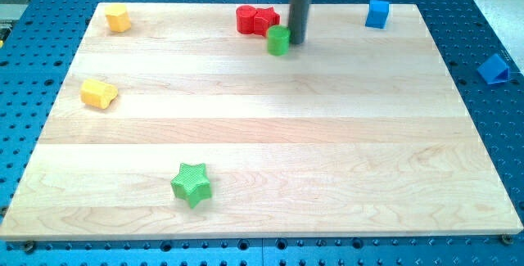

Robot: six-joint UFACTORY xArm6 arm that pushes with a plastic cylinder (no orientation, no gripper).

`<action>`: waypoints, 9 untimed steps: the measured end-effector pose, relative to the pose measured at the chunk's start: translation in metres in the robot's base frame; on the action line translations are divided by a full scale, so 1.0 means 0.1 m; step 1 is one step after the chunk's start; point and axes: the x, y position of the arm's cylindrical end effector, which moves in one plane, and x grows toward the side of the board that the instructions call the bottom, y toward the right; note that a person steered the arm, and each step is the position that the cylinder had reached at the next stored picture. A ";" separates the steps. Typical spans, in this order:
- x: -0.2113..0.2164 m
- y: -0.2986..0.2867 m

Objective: Move the green circle into the hexagon

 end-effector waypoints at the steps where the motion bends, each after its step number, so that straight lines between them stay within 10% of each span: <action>1: 0.39 -0.80; 5: 0.64 -2.59; 9: -0.30 -3.41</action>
